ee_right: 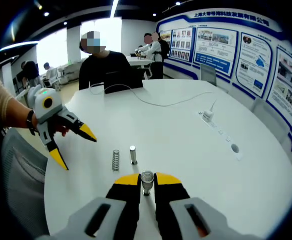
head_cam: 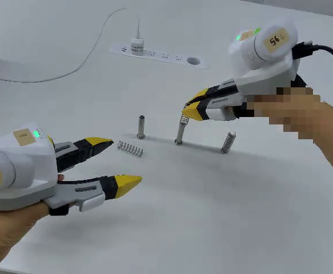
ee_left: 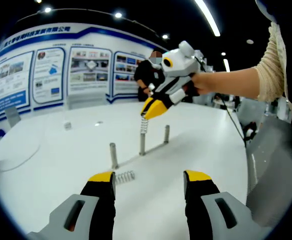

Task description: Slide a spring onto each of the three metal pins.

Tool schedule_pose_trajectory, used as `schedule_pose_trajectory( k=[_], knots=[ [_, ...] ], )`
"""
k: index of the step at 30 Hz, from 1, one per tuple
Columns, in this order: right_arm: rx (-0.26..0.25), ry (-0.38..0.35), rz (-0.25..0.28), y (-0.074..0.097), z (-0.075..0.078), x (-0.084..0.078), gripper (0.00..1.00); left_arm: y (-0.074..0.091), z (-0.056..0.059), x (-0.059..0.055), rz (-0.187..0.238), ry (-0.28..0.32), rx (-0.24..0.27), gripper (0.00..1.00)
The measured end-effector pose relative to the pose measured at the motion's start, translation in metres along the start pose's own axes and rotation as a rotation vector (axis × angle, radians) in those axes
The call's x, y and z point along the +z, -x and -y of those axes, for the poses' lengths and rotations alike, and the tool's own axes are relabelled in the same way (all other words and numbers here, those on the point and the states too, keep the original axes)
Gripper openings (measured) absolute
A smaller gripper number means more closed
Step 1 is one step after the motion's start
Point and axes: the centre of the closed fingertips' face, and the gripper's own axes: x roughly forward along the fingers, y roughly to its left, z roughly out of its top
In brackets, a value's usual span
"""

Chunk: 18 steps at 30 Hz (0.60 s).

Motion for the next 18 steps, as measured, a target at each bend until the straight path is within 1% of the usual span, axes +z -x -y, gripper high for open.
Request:
schedule_pose_trajectory(
  k=[9, 18],
  knots=[
    [0.006, -0.011, -0.017, -0.007, -0.002, -0.006, 0.11, 0.001, 0.0, -0.003, -0.005, 0.004, 0.001, 0.55],
    [0.004, -0.026, -0.034, -0.017, 0.003, -0.017, 0.12, 0.001, 0.0, -0.004, -0.007, 0.007, 0.002, 0.55]
  ],
)
